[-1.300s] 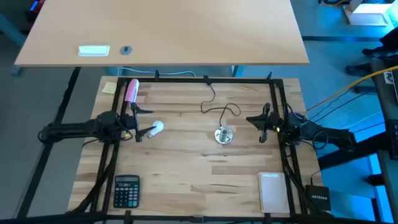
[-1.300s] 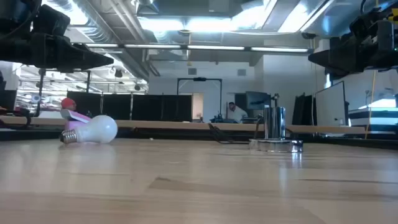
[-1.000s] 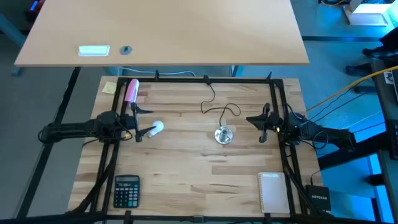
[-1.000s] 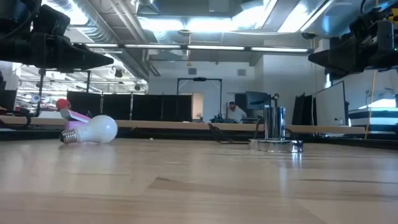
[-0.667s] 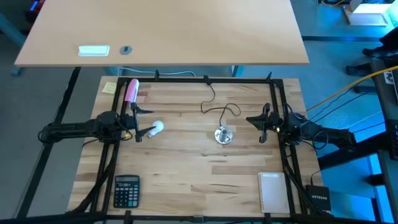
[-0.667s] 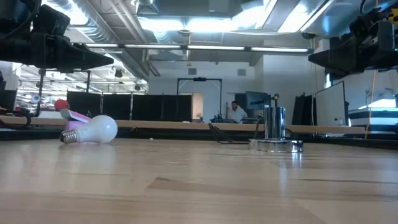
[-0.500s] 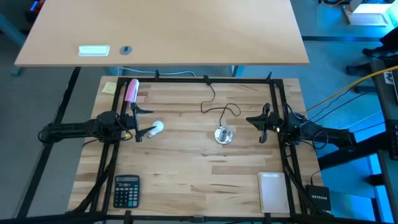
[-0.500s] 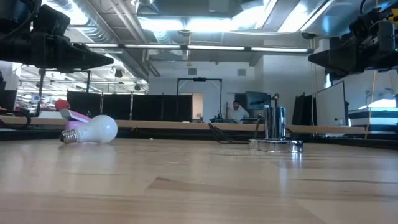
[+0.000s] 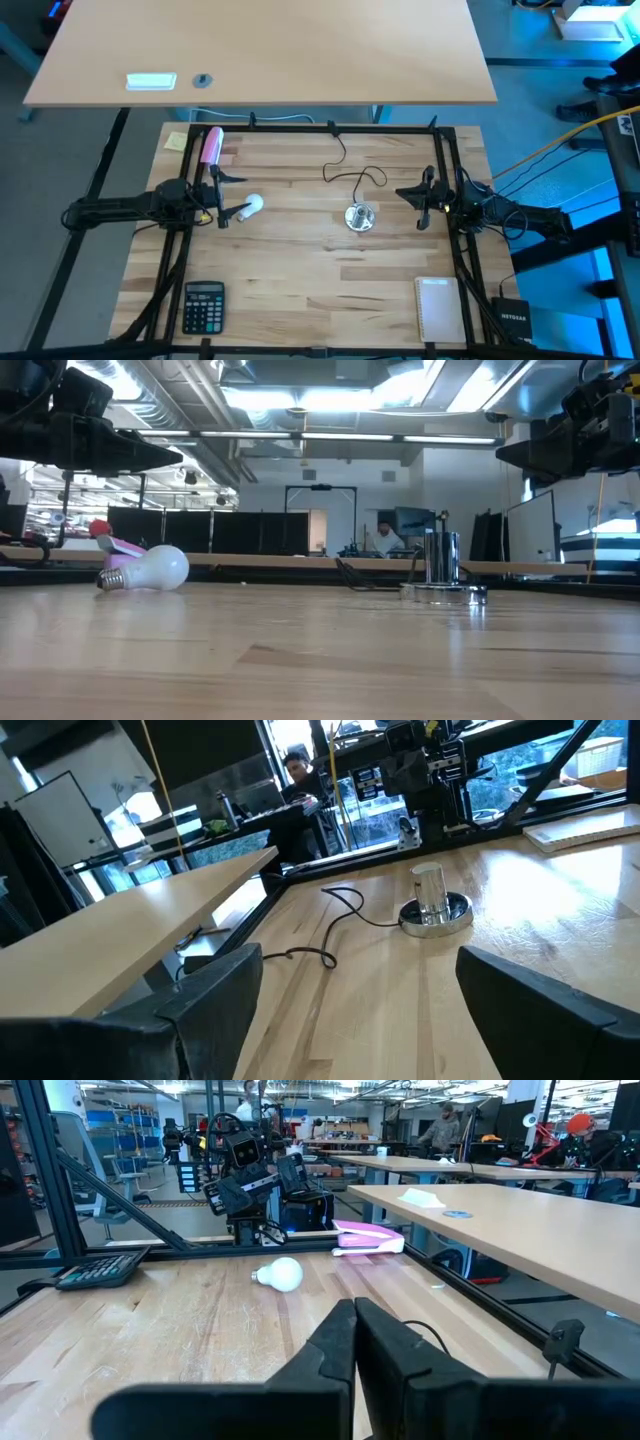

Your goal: Screw lightbulb

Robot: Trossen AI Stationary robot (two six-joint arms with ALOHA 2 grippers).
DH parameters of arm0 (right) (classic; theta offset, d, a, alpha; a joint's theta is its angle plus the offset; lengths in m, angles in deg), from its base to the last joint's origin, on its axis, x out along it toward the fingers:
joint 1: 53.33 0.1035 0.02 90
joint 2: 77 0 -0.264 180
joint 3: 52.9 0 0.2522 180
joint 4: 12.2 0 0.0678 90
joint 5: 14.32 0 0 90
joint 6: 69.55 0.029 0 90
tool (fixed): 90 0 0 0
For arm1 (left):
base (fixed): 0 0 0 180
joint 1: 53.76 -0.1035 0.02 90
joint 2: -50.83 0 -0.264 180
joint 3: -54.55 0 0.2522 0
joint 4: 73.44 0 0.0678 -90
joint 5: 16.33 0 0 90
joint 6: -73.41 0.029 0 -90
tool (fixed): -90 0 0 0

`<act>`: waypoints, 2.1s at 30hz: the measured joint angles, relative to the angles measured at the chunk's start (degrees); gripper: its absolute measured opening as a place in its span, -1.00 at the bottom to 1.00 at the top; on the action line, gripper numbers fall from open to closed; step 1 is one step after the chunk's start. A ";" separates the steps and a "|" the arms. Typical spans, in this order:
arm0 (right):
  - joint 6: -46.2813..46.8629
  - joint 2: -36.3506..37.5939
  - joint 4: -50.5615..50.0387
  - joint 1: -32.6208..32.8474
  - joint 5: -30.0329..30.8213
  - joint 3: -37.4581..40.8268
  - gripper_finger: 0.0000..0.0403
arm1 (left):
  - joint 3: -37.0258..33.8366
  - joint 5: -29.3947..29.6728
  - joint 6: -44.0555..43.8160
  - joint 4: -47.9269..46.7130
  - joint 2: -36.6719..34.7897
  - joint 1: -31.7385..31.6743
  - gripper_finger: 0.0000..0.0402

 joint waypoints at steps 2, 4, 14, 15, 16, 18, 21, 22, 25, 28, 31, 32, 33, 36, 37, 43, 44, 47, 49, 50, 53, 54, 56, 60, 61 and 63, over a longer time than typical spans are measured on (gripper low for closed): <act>-0.02 0.00 -0.01 0.00 0.00 -0.01 -0.93 | -0.01 0.01 -0.01 0.00 0.00 0.00 0.61; 0.00 0.00 -0.02 0.00 0.00 0.00 -0.93 | -0.02 0.00 -0.01 -0.01 0.01 0.00 0.61; -0.02 0.00 -0.09 0.00 -0.01 -0.01 -0.93 | -0.02 1.98 -0.20 0.50 0.00 -0.01 0.61; -0.01 0.00 -0.09 0.00 0.00 0.00 -0.93 | -0.02 2.23 -1.87 0.88 0.00 -0.02 0.61; 0.00 0.00 -0.11 0.00 0.00 -0.02 -0.93 | -0.02 1.80 -5.76 1.48 0.02 0.01 0.61; -0.01 0.00 -0.11 0.00 0.00 -0.01 -0.93 | -0.02 -0.14 -16.62 2.79 0.00 0.09 0.61; 0.00 0.00 -0.11 0.00 0.00 -0.02 -0.93 | -0.02 -0.46 -31.98 4.96 -0.02 0.09 0.61; 0.00 0.00 -0.11 0.00 0.00 -0.01 -0.93 | -0.02 -0.45 -35.63 5.44 -0.02 0.09 0.61; 0.00 0.00 -0.04 0.00 0.00 -0.01 -0.93 | -0.02 -0.42 -41.53 6.77 0.00 0.05 0.61; 0.00 0.00 0.54 0.00 0.06 -0.02 -0.93 | -0.02 -0.16 -43.36 7.66 0.00 0.01 0.61; -0.02 0.02 0.36 0.00 0.07 -0.24 -0.93 | -0.02 2.31 -45.69 7.78 0.00 0.02 0.61; -0.01 0.01 0.50 0.00 0.07 -0.24 -0.93 | -0.02 3.19 -46.50 7.76 0.00 0.00 0.61; -0.01 0.02 0.76 0.00 0.07 -0.25 -0.93 | -0.02 3.67 -47.12 7.78 0.00 -0.02 0.61; 1.58 0.02 0.90 0.00 -0.13 -0.26 -0.93 | -0.02 3.89 -45.12 7.28 0.00 -0.02 0.61; 3.20 0.02 0.94 0.00 -0.54 -0.28 -0.93 | -0.02 3.91 -43.80 6.68 0.00 -0.02 0.61; 13.12 0.02 0.96 0.00 -1.51 -0.31 -0.93 | -0.02 3.91 -45.78 6.33 0.00 0.03 0.61; 15.34 0.02 0.98 0.00 -1.49 -0.31 -0.93 | -0.02 3.91 -47.09 6.16 0.00 0.02 0.61; 19.65 0.02 0.99 0.00 -1.49 -0.31 -0.93 | -0.02 5.56 -46.63 4.65 0.11 -0.09 0.61; 20.71 0.02 1.21 0.00 -1.49 -0.31 -0.93 | -0.02 6.02 -46.93 4.42 0.11 -0.13 0.61; 20.76 0.02 1.34 0.00 -1.49 -0.31 -0.93 | 0.00 5.60 -45.09 4.79 0.11 -0.13 0.61; 20.76 0.02 1.55 0.00 0.22 -0.33 -0.93 | 1.00 4.81 -41.37 5.70 0.29 -0.09 0.61; 20.80 0.02 1.59 0.00 1.26 -0.33 -0.93 | 2.22 4.81 -41.07 5.76 0.64 -0.11 0.61; 20.82 0.02 1.69 0.00 2.74 -0.33 -0.93 | 5.85 4.78 -39.88 4.31 1.89 -0.09 0.61; 19.60 0.03 1.68 0.00 7.34 -0.33 -0.93 | 14.86 4.72 -39.29 -5.19 8.43 0.09 0.61; 19.30 0.02 1.69 0.00 8.45 -0.33 -0.93 | 17.38 4.72 -39.72 -7.65 10.64 0.09 0.61; 19.04 0.04 1.82 0.00 10.27 -0.34 -0.93 | 22.29 4.74 -40.49 -13.12 15.47 0.09 0.61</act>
